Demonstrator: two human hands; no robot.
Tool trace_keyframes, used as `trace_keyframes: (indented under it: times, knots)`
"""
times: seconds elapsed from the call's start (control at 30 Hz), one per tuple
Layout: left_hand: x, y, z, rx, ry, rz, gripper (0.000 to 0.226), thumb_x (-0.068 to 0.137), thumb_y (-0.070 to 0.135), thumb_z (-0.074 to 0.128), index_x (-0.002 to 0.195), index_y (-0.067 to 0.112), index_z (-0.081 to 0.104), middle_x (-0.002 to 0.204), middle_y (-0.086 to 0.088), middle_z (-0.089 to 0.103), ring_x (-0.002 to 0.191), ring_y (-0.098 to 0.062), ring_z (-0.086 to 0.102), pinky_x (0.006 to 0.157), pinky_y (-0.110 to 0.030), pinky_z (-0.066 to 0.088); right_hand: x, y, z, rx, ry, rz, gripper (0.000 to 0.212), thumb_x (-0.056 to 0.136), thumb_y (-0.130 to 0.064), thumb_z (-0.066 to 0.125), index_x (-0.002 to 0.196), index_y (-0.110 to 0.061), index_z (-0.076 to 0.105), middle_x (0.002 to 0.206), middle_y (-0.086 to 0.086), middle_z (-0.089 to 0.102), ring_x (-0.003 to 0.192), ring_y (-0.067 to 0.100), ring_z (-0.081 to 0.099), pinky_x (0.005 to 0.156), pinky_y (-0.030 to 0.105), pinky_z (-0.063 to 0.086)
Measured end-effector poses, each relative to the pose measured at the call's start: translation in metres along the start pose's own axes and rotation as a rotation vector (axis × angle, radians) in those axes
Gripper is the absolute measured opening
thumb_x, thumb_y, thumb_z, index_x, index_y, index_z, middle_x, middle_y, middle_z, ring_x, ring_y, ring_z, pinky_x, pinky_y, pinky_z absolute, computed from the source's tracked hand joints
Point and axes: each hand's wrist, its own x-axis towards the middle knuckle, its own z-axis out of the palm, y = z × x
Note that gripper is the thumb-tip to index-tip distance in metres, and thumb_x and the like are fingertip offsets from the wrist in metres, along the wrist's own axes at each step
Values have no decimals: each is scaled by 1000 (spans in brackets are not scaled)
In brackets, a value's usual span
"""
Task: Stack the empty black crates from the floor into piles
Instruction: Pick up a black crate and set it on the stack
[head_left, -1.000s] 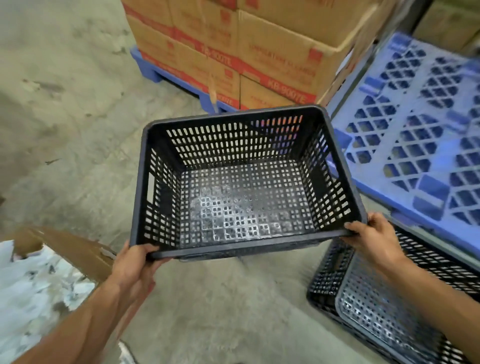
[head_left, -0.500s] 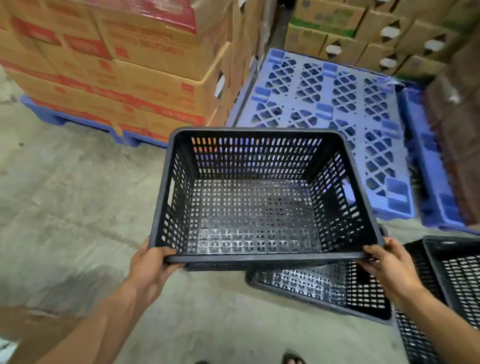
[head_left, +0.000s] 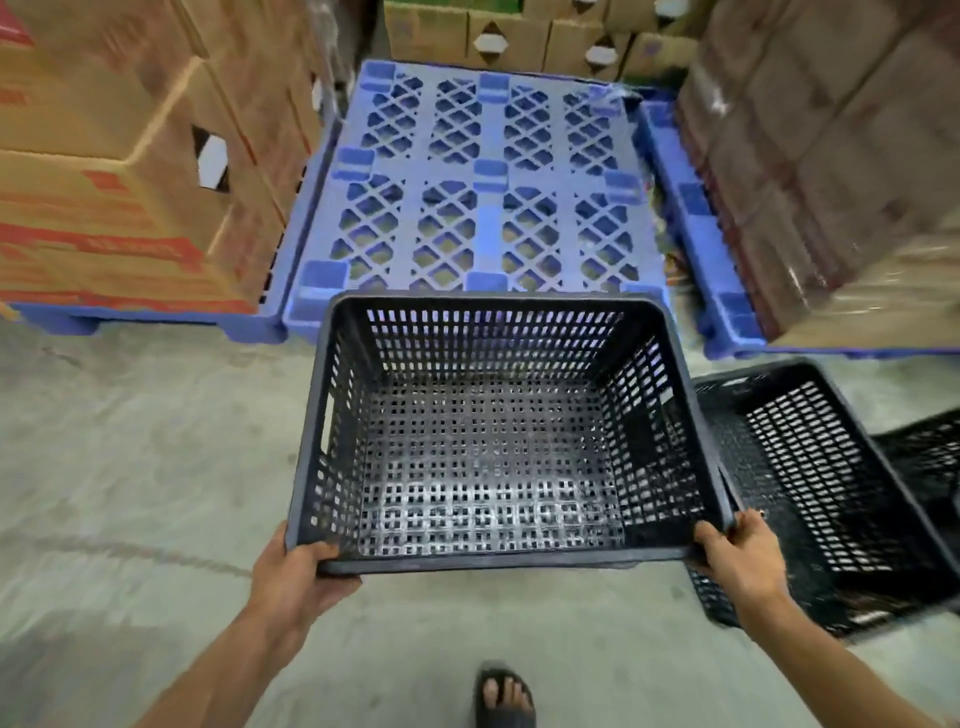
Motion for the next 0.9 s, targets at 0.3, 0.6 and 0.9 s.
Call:
trace_keyframes:
  times: [0.3,0.6,0.9]
  knots:
    - [-4,5,19,347,138,67,32,96,4,45,125,17,47,112,-19,61,83,-35,65,76,-53,56,30,-5,-24,-428,-283,-125,27,90,-18,59,108,-16,41,93,10,65,49,27,69,42,32,54]
    - [8,1,13,419,244,174,46,89,-4,49,131,14,52,117,-16,63,102,-42,62,82,-47,53,30,-2,-15,-509,-286,-128,28,87,-21,58,107,-13,39,94,13,64,77,34,66,64,43,58]
    - [14,-6,15,587,292,317,34,88,0,50,112,23,53,106,-14,62,89,-39,61,76,-49,55,46,5,-16,-358,-391,-90,19,90,-15,55,95,-19,38,82,7,60,58,23,60,35,25,46]
